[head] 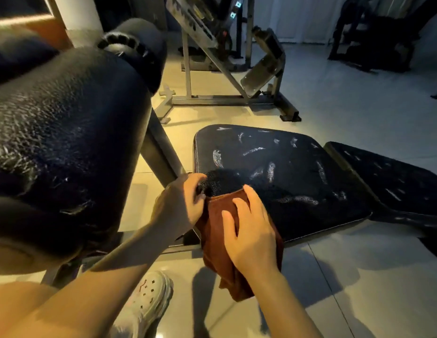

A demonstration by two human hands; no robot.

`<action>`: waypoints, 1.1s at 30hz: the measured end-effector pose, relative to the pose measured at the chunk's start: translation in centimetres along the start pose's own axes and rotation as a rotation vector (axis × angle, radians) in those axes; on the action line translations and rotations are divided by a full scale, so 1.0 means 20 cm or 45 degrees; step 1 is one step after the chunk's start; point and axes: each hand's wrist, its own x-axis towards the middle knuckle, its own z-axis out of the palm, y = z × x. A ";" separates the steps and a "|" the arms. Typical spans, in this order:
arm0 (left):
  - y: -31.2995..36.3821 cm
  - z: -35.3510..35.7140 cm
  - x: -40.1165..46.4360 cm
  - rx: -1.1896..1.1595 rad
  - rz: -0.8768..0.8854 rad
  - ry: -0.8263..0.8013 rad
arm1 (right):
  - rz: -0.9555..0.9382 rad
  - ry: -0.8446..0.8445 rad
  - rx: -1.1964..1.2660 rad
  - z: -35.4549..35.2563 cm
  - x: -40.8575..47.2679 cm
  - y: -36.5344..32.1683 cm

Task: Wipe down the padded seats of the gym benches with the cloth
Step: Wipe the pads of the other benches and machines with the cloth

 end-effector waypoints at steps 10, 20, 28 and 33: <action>0.06 -0.07 0.02 -0.157 -0.251 -0.401 | -0.025 -0.378 -0.455 -0.02 0.12 -0.03; -0.02 -0.03 0.13 -0.034 -0.152 -0.125 | 0.046 -0.197 -0.491 0.00 -0.04 -0.04; 0.06 0.07 0.24 0.075 -0.028 0.151 | -0.188 -0.490 -0.397 0.01 0.31 0.05; 0.10 0.09 0.28 0.028 -0.113 0.122 | -0.122 -0.469 -0.437 -0.03 0.49 0.22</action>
